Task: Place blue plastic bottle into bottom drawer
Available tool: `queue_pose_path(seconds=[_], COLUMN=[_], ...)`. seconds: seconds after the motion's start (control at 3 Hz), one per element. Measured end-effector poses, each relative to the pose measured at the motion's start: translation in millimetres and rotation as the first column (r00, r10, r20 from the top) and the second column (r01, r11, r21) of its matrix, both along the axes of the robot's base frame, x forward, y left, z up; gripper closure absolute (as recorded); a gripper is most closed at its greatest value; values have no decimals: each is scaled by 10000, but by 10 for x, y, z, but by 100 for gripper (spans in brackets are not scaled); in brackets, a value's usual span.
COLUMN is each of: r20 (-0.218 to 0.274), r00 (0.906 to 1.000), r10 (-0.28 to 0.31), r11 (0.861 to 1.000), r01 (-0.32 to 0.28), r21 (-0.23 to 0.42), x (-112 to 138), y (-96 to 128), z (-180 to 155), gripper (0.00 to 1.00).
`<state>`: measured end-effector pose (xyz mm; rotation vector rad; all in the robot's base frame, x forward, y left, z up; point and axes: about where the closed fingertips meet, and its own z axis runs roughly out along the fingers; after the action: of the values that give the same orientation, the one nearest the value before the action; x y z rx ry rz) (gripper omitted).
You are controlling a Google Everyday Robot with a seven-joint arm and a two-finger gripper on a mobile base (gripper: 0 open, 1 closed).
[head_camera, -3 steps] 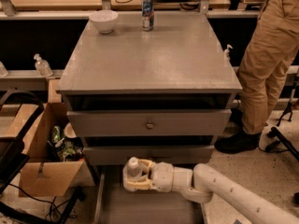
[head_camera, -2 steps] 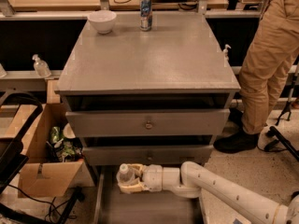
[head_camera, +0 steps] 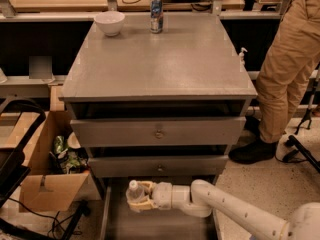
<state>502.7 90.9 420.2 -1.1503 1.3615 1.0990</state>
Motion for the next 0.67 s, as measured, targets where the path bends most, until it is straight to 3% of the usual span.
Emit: queue_pose_path(seconds=[0.67], r20=[-727], r00=[9971], r10=[224], r11=[9980], r01=[-265], r21=[-569], x=[128], y=[-57], z=[-930], gripper=[100])
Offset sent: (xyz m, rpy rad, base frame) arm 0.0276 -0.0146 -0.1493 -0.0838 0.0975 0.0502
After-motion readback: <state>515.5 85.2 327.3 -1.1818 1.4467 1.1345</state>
